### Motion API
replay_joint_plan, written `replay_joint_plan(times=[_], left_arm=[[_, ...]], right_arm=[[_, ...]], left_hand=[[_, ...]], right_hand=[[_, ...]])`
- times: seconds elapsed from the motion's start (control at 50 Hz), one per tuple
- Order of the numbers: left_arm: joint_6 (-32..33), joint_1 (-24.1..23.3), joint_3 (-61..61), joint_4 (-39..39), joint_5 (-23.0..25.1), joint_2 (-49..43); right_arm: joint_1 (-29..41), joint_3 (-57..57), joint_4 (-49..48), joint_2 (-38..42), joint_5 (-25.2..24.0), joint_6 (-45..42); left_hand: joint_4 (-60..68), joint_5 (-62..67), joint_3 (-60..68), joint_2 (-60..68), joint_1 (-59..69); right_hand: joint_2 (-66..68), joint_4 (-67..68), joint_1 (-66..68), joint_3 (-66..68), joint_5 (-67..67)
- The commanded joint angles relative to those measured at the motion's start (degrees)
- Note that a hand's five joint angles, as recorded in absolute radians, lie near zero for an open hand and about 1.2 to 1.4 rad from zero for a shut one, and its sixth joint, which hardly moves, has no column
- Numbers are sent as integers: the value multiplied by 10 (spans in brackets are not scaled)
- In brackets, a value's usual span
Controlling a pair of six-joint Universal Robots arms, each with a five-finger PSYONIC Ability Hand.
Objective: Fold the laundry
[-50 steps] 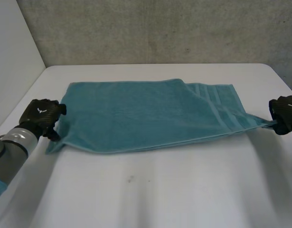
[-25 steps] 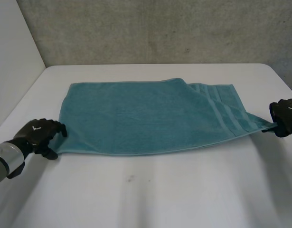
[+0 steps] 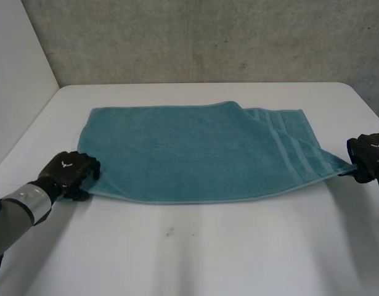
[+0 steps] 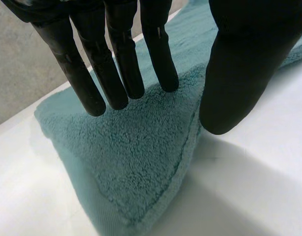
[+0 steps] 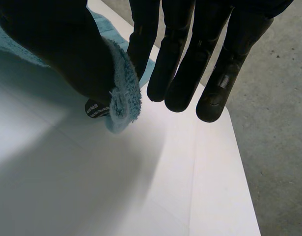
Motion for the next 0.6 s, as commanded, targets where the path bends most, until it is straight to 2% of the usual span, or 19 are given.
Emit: replay_joint_plan(times=[0.02, 0.06, 0.16, 0.2, 0.22, 0.34, 0.46, 0.54, 0.6], left_arm=[[2, -13, 15, 4, -3, -16], [2, -13, 16, 4, -3, -16], [4, -13, 27, 7, -19, -18], [7, -13, 29, 14, -32, -18], [8, -13, 29, 18, -38, -18], [9, -7, 24, 41, -73, -3], [13, -9, -1, 28, -72, 52], [55, -7, -36, -4, -72, 119], [117, -2, -62, -53, -76, 175]], right_arm=[[0, 2, 0, 0, -1, 0], [0, 3, 0, 0, 0, 0], [-1, 3, 0, 0, 0, -1], [-1, 2, 0, 0, 0, -1], [-1, 2, 0, -1, 0, -2], [-2, 3, 5, -3, -2, -4], [7, 5, 40, -35, -1, -45], [11, 2, 109, -62, -1, -119], [9, 1, 159, -74, 4, -167]], left_hand=[[81, 86, 82, 82, 80], [86, 91, 87, 87, 85], [224, 229, 224, 225, 223], [348, 353, 349, 349, 347], [360, 365, 361, 361, 359], [360, 365, 361, 361, 359], [360, 365, 361, 361, 359], [360, 365, 361, 361, 359], [360, 365, 361, 361, 359]], right_hand=[[125, 116, 239, 119, 132], [125, 116, 239, 119, 132], [125, 116, 239, 119, 132], [125, 116, 239, 119, 132], [125, 116, 239, 119, 132], [125, 116, 239, 119, 132], [125, 116, 239, 119, 132], [125, 116, 239, 119, 132], [125, 116, 239, 119, 132]])
